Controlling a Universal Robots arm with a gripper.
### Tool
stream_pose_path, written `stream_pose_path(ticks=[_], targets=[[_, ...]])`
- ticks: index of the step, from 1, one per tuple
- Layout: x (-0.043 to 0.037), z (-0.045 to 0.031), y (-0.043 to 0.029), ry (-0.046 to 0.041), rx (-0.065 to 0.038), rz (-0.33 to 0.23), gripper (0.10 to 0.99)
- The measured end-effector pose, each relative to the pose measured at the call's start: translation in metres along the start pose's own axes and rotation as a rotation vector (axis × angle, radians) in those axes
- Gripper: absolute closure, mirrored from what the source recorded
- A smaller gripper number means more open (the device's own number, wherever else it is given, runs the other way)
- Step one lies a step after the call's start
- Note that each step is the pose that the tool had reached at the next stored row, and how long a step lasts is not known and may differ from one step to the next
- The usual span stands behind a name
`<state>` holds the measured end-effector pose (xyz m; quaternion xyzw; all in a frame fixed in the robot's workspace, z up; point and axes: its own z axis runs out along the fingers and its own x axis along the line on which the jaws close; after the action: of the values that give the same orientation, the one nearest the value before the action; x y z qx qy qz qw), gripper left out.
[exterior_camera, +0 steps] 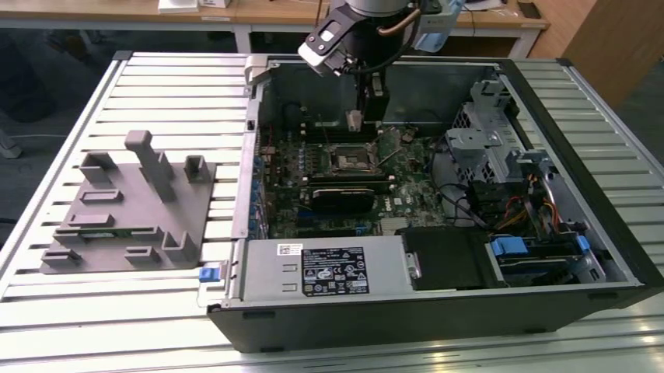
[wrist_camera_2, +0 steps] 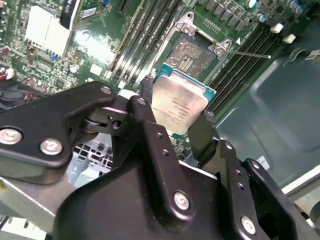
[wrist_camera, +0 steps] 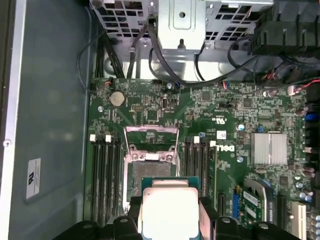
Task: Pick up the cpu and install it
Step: 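Place the cpu into insertion slot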
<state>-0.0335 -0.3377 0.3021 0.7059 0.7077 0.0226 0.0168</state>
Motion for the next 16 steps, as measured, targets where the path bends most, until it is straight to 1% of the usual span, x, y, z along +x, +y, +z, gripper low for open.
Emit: stream_pose_path(ticks=[3, 9, 12, 13, 16], targets=[[0.0015, 0.0056, -0.0002, -0.0003, 0.000, 0.009, 0.553], [0.0015, 0.0162, -0.0009, -0.0005, 0.000, 0.009, 0.553], [0.0014, 0.0199, -0.0011, 0.0003, 0.000, 0.009, 0.553], [0.0014, 0.0228, -0.0013, 0.0006, 0.000, 0.009, 0.553], [0.0014, 0.0262, -0.0014, 0.0006, 0.000, 0.009, 0.553]])
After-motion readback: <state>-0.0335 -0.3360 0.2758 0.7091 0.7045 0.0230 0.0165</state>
